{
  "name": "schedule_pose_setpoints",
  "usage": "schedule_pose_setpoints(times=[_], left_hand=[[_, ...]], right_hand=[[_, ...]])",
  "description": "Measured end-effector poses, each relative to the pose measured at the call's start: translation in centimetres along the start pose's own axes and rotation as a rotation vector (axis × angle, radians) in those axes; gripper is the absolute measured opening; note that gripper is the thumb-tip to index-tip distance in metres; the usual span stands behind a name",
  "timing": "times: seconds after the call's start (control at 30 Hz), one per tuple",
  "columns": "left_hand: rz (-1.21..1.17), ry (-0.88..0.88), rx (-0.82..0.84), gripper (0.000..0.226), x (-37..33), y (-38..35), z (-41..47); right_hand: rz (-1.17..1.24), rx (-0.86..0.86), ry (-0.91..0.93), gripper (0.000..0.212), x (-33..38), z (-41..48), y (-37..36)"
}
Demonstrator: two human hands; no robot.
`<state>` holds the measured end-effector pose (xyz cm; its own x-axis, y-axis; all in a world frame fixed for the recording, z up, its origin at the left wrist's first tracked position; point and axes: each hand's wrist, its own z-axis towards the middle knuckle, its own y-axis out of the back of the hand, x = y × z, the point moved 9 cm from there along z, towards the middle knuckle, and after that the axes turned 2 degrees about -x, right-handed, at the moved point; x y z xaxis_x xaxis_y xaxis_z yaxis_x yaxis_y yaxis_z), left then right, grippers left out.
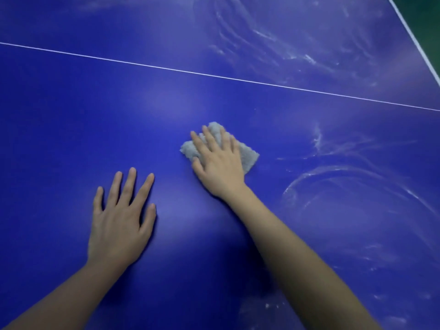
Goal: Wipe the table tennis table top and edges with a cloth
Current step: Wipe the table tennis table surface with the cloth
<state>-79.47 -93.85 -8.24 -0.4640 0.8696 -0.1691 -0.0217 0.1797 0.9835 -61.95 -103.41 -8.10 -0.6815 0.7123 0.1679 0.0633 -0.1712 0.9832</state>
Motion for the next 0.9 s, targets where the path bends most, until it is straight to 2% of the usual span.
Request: schedule_pose_setpoints(times=[0.1, 0.17, 0.27, 0.33, 0.37, 0.4, 0.47, 0.57, 0.67, 0.73, 0.8, 0.83, 0.9], left_hand=[[-0.009, -0.003, -0.009, 0.060, 0.0, 0.1, 0.0], [-0.017, 0.000, -0.018, 0.060, 0.0, 0.2, 0.0], [-0.016, -0.002, -0.024, 0.059, -0.1, 0.2, 0.0], [-0.012, 0.001, -0.025, 0.059, -0.1, 0.2, 0.0], [-0.013, 0.003, -0.026, 0.059, 0.0, 0.2, 0.0], [-0.013, 0.004, -0.026, 0.059, 0.0, 0.1, 0.0], [-0.008, 0.002, -0.021, 0.059, 0.1, 0.1, -0.1], [0.009, -0.005, -0.016, 0.059, 0.0, -0.1, 0.0], [0.015, 0.004, -0.017, 0.060, 0.1, -0.2, 0.0], [0.012, 0.008, -0.015, 0.061, 0.1, -0.1, 0.0], [0.009, 0.008, -0.012, 0.061, 0.1, -0.1, 0.1], [0.008, 0.008, -0.011, 0.062, 0.0, -0.1, 0.1], [0.004, 0.010, -0.012, 0.062, 0.0, -0.1, 0.1]], right_hand=[[-0.022, 0.096, 0.141, 0.052, -1.9, 4.8, 0.1], [-0.044, 0.066, 0.064, 0.047, -8.1, 8.5, 1.6], [-0.086, -0.047, -0.343, 0.043, -22.8, 9.3, 4.9], [-0.089, -0.032, -0.663, 0.046, -30.6, 5.8, 6.1], [-0.063, -0.025, -0.745, 0.048, -32.1, 3.9, 6.3], [-0.044, -0.018, -0.746, 0.049, -31.9, 2.6, 6.1], [-0.047, -0.014, -0.552, 0.049, -27.2, 0.5, 5.7], [-0.090, 0.152, -0.128, 0.059, -14.8, -6.1, 2.8], [-0.003, 0.269, 0.401, 0.058, -1.3, -16.7, 0.8], [0.035, 0.321, 0.660, 0.060, 1.8, -20.1, 0.8], [0.019, 0.247, 0.626, 0.057, -0.8, -17.4, 1.6], [0.003, 0.194, 0.497, 0.054, -3.5, -14.7, 2.0], [-0.019, 0.102, 0.068, 0.051, -11.2, -8.7, 3.2]])
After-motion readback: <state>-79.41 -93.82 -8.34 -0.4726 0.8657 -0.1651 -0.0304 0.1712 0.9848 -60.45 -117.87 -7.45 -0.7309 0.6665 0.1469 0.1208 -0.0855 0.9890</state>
